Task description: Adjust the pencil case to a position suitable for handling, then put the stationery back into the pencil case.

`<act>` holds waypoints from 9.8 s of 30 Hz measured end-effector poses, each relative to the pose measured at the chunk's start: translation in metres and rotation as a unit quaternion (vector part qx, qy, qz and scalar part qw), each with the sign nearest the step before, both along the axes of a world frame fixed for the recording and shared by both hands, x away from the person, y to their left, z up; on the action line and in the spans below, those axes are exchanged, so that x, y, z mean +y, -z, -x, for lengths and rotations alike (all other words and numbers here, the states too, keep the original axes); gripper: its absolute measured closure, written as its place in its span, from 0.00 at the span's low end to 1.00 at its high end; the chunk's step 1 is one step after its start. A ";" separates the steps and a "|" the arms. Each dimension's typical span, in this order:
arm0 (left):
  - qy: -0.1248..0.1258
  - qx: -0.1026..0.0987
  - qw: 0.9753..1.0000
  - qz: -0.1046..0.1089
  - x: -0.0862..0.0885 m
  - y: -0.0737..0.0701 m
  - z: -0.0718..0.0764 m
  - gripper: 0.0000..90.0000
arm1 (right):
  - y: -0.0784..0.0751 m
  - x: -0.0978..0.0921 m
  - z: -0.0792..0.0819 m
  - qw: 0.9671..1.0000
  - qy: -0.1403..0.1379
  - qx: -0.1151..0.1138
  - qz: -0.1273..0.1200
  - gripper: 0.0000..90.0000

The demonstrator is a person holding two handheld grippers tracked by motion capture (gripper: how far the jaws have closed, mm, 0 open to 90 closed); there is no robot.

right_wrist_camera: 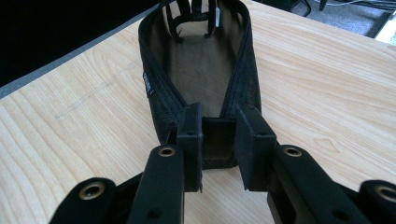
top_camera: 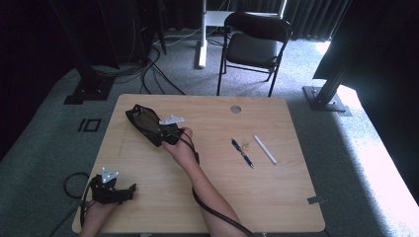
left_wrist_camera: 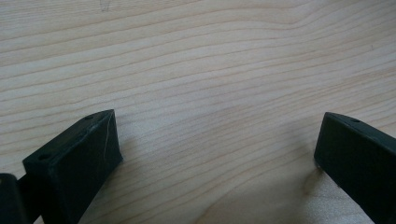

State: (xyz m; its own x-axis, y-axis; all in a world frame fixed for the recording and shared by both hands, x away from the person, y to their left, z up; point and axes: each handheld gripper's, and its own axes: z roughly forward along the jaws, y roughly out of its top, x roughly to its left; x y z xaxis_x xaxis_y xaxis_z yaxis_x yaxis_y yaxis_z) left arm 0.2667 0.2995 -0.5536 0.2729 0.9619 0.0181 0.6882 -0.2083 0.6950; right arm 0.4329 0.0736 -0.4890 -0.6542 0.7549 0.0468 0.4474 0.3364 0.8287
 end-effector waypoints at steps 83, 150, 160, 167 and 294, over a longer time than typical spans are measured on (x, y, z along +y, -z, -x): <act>-0.001 0.000 1.000 0.002 0.000 0.000 0.000 0.01 | 0.007 -0.203 0.127 1.000 0.004 0.006 0.010 0.81; 0.000 0.001 1.000 0.001 0.000 0.000 0.000 0.01 | 0.019 -0.340 0.236 0.995 0.099 0.024 -0.009 0.80; 0.000 0.001 1.000 0.000 0.000 0.000 0.000 0.01 | 0.018 -0.341 0.233 0.995 0.102 0.021 -0.007 0.80; 0.000 0.001 1.000 0.000 0.000 0.000 0.000 0.01 | 0.016 -0.343 0.232 0.994 0.107 0.021 -0.015 0.69; -0.005 0.001 1.000 0.001 -0.001 0.000 0.001 0.01 | 0.055 -0.347 0.017 0.976 0.192 0.081 0.056 0.87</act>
State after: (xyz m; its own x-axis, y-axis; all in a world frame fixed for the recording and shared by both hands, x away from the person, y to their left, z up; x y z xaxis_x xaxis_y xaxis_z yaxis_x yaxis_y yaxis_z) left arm 0.2657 0.2988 -0.5535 0.2636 0.9645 0.0157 0.6913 -0.2002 0.6943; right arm 0.4159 -0.2736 -0.5441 -0.3125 0.9495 0.0294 0.6811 0.2024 0.7037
